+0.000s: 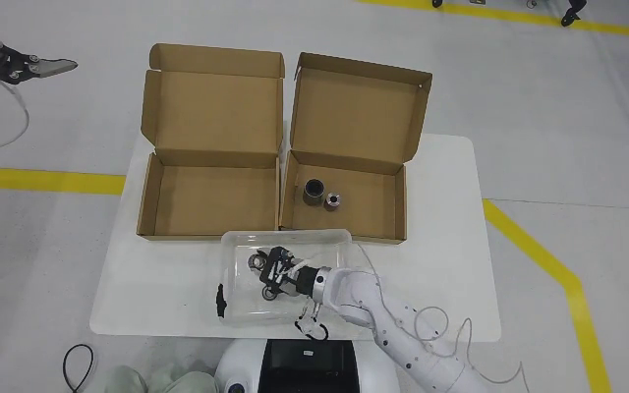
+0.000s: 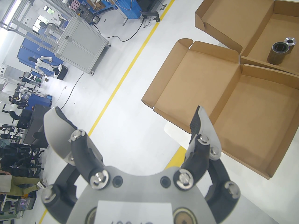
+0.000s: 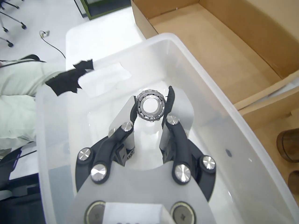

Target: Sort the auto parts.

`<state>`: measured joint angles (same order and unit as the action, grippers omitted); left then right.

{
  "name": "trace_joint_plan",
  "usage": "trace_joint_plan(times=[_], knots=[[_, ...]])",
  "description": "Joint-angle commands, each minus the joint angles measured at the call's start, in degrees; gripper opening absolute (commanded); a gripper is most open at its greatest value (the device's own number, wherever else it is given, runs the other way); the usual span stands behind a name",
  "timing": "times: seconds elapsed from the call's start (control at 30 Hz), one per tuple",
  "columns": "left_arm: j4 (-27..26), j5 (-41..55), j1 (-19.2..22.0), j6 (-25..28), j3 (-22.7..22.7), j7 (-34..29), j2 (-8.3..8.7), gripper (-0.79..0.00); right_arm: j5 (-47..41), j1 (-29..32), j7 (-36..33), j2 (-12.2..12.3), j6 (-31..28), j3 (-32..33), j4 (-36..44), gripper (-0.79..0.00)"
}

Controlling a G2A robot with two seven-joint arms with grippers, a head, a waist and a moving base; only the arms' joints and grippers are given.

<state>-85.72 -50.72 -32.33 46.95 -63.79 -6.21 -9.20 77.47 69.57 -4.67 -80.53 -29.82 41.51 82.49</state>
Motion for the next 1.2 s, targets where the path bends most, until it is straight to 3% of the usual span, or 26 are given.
trace_joint_plan(times=[0.0,0.27,0.8,1.17], knots=[[0.0,0.0,0.0,0.0,0.0,0.0,0.0,0.0,-0.4,-0.59,3.34,-0.1,-1.29,-0.1,-0.78,-0.785],[0.0,0.0,0.0,0.0,0.0,0.0,0.0,0.0,0.12,-3.24,12.6,-0.23,-4.34,0.57,-0.81,-0.785],[0.0,0.0,0.0,0.0,0.0,0.0,0.0,0.0,1.09,-6.75,19.14,0.26,-8.4,3.59,5.7,-0.785],[0.0,0.0,0.0,0.0,0.0,0.0,0.0,0.0,-4.13,-12.83,23.52,-0.11,-11.37,7.11,4.91,-0.785]])
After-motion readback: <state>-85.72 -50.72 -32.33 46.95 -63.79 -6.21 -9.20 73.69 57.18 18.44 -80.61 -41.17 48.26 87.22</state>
